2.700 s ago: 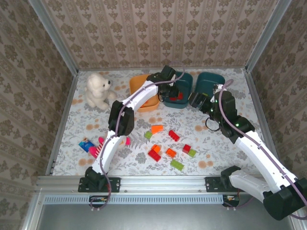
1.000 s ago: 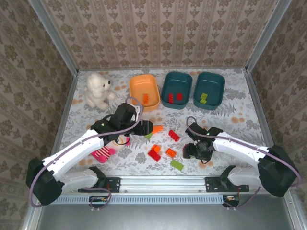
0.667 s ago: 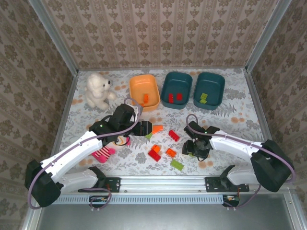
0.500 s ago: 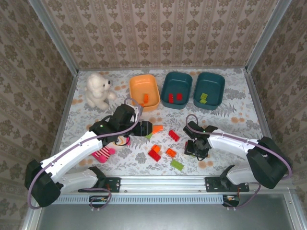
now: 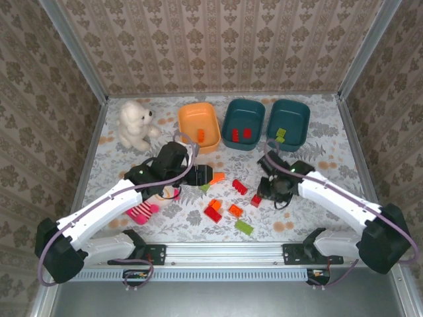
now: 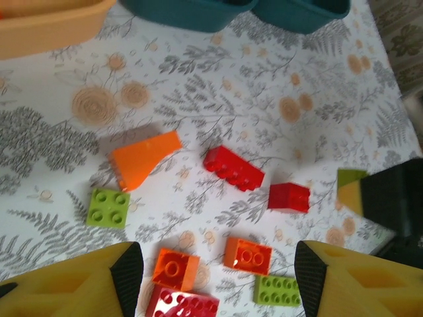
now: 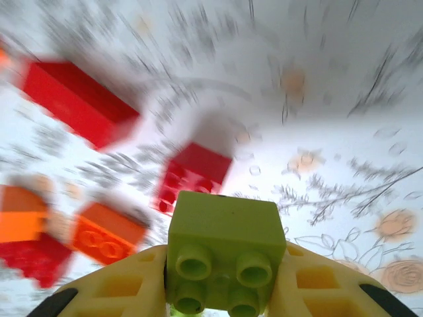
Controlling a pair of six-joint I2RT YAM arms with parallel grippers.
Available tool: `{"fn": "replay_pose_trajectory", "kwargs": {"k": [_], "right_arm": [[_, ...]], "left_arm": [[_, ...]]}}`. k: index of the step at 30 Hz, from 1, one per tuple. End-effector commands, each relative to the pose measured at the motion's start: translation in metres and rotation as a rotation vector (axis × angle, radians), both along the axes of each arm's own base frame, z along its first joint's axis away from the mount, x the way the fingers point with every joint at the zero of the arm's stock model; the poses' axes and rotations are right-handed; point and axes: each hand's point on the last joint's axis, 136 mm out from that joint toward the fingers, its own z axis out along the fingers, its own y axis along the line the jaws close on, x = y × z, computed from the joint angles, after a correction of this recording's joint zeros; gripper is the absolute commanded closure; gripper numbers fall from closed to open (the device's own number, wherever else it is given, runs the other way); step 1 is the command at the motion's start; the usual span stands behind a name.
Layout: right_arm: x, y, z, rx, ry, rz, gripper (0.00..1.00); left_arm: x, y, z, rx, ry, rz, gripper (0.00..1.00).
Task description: Sort the legos into containers by color
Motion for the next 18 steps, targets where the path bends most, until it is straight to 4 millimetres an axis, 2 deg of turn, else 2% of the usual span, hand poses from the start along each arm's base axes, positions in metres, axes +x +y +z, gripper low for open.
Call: {"fn": "replay_pose_trajectory", "kwargs": {"k": [1, 3, 5, 9, 11, 13, 16, 18], "right_arm": [[0.028, -0.040, 0.045, -0.081, -0.086, -0.028, 0.77], [0.060, -0.051, 0.063, -0.077, -0.136, -0.052, 0.77], [0.097, -0.062, 0.072, -0.083, -0.161, -0.074, 0.78], [0.164, -0.083, 0.065, -0.105, -0.171, -0.123, 0.78], [0.194, -0.096, 0.053, -0.124, -0.144, -0.154, 0.79], [0.215, -0.109, 0.038, -0.151, -0.110, -0.187, 0.79], [0.238, -0.128, 0.017, -0.179, -0.063, -0.240, 0.79], [0.246, -0.135, 0.002, -0.181, -0.021, -0.263, 0.79]], "left_arm": [[0.020, -0.025, 0.043, -0.105, -0.061, -0.001, 0.33], [0.031, -0.038, 0.052, -0.130, -0.070, -0.011, 0.33], [0.045, -0.050, 0.056, -0.140, -0.062, -0.014, 0.33], [0.073, -0.069, 0.060, -0.160, -0.056, -0.010, 0.33], [0.088, -0.077, 0.062, -0.163, -0.051, -0.009, 0.33], [0.101, -0.083, 0.061, -0.159, -0.042, -0.012, 0.33], [0.115, -0.091, 0.063, -0.161, -0.051, -0.015, 0.33], [0.122, -0.094, 0.061, -0.157, -0.052, -0.012, 0.33]]}}
